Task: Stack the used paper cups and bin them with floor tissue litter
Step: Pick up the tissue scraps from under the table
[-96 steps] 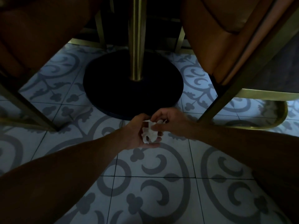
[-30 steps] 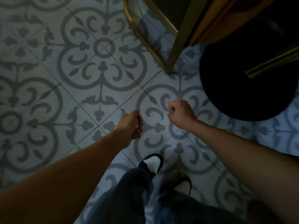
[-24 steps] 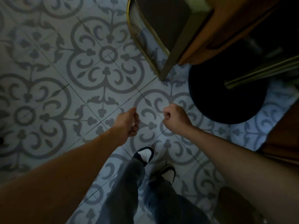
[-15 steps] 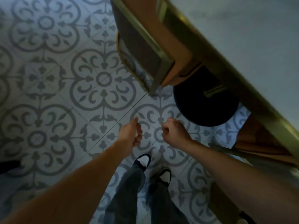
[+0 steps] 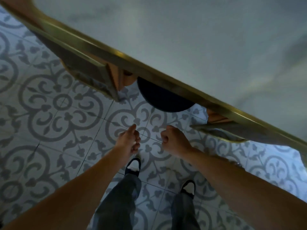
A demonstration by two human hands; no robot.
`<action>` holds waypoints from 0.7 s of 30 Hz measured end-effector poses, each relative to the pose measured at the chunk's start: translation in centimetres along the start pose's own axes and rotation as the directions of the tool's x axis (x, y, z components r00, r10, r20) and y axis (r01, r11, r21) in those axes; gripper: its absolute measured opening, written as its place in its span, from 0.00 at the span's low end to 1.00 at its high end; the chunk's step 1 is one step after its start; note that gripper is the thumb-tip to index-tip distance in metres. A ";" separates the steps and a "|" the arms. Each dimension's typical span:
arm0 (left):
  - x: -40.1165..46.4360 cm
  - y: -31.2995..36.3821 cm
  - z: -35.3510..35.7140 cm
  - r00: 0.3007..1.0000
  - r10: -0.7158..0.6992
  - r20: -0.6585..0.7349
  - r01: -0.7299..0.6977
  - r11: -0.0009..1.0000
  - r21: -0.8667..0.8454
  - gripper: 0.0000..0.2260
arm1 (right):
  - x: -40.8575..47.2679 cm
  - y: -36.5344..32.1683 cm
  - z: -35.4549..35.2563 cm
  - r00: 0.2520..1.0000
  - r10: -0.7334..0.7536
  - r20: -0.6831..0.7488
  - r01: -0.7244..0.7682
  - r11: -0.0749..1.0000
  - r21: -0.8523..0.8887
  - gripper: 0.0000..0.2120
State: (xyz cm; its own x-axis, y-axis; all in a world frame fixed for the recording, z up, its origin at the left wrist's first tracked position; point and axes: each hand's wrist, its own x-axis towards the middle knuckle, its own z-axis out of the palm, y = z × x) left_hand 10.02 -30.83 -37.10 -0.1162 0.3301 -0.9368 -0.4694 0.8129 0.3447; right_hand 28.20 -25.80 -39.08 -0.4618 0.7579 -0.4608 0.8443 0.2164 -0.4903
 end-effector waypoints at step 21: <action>-3.7 -18.4 33.5 0.976 -0.108 0.187 -0.014 0.833 0.553 0.22 | -26.0 29.5 -2.4 0.801 0.577 -0.157 -0.485 0.780 0.395 0.11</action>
State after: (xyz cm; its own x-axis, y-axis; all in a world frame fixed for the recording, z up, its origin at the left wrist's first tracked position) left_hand 48.41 -30.90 -37.98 0.1015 0.3239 -0.9406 0.0945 0.9381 0.3333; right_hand 65.75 -37.64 -39.73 0.1599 0.8288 -0.5361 0.7755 -0.4415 -0.4513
